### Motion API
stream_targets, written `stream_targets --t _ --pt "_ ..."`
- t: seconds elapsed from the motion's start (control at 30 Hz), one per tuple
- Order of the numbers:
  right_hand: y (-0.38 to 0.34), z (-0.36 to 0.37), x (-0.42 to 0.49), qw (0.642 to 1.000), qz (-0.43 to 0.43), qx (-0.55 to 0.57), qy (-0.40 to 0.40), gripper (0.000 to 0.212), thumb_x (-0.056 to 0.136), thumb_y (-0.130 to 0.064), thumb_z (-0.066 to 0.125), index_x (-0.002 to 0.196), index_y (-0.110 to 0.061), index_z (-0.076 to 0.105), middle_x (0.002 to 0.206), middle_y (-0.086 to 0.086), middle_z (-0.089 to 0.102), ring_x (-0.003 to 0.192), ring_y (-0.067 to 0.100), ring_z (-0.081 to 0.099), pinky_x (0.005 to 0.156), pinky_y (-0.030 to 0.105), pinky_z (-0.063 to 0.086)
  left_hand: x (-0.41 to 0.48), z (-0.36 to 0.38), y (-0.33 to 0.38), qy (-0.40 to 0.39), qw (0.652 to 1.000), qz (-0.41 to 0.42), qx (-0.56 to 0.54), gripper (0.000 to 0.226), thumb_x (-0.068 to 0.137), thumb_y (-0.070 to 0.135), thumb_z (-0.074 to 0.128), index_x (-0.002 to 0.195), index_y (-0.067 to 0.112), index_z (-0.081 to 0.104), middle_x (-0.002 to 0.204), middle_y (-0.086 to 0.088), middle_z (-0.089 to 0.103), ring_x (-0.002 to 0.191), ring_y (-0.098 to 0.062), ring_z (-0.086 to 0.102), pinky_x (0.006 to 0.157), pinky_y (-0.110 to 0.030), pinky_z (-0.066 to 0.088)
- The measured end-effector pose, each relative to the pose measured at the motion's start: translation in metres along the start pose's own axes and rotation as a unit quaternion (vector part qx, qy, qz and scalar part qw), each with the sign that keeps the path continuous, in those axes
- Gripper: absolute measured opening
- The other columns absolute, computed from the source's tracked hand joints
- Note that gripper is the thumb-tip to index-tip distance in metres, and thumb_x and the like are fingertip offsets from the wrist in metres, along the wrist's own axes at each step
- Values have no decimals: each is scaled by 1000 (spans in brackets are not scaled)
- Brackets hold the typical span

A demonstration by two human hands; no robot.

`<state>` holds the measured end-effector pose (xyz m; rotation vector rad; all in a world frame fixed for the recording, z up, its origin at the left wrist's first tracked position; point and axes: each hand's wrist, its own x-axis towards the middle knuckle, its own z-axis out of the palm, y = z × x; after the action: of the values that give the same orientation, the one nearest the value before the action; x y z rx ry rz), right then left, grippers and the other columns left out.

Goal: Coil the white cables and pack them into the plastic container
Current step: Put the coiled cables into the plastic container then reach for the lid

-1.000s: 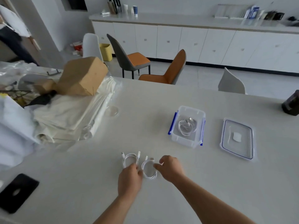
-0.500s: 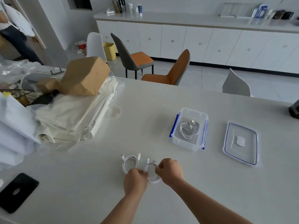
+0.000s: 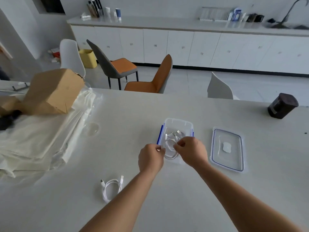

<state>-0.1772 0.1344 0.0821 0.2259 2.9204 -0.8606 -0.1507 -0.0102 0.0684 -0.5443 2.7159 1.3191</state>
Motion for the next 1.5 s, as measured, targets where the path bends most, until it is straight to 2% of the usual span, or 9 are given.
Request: stream_targets --t 0.17,0.27,0.43,0.67,0.9,1.07,1.23,1.37,1.5 --pt "12 -2 42 998 39 -37 -13 20 76 -31 61 67 -13 64 61 1 63 64 29 62 47 23 36 34 25 30 -9 996 3 85 18 81 25 63 75 9 69 81 -13 72 84 -38 66 60 -29 40" --pt "17 6 61 996 49 -66 -24 16 77 -30 61 73 -15 65 66 1 62 67 30 59 55 24 39 50 38 34 -13 990 -1 140 17 82 20 60 87 9 73 90 -13 74 89 -36 69 65 -32 47" --pt "29 24 76 986 8 -167 -26 16 78 -29 61 81 -16 70 85 3 71 104 27 55 79 34 46 63 53 32 -34 972 10 234 20 90 17 59 106 11 70 108 -12 72 102 -34 67 78 -35 52" --pt "46 40 65 958 -70 -276 12 28 80 -39 64 96 -18 75 117 2 57 121 31 37 105 38 27 58 61 38 -50 944 39 323 30 95 8 45 117 7 65 118 -14 69 110 -34 65 84 -35 51" --pt "52 40 52 958 -92 -272 -10 22 80 -28 61 94 -19 75 124 2 55 126 32 35 109 36 26 42 56 36 -69 929 50 361 30 96 8 45 117 8 66 120 -14 68 111 -34 65 85 -35 51" --pt "54 38 37 955 -106 -276 -26 34 83 -49 66 100 -22 76 135 1 52 137 31 29 114 37 22 29 53 29 -59 928 63 361 29 94 3 46 115 8 65 118 -12 69 109 -32 66 84 -36 51" --pt "56 38 28 962 -127 -242 2 27 78 -48 72 89 -24 79 131 -3 59 138 32 34 112 39 27 26 48 19 -55 956 66 282 24 91 8 52 107 14 68 109 -9 72 102 -31 67 79 -33 52" --pt "55 36 22 961 -179 -203 63 10 68 -30 79 75 -24 75 93 -6 71 105 27 57 90 36 45 18 37 7 -27 979 88 181 21 88 25 63 106 22 74 101 -3 76 96 -26 69 76 -30 52" --pt "42 38 8 964 -211 -146 63 3 75 -23 73 75 -23 71 77 -6 68 82 25 59 67 33 49 8 14 -14 13 986 93 141 23 86 27 63 106 24 74 102 2 76 96 -22 68 80 -29 52"
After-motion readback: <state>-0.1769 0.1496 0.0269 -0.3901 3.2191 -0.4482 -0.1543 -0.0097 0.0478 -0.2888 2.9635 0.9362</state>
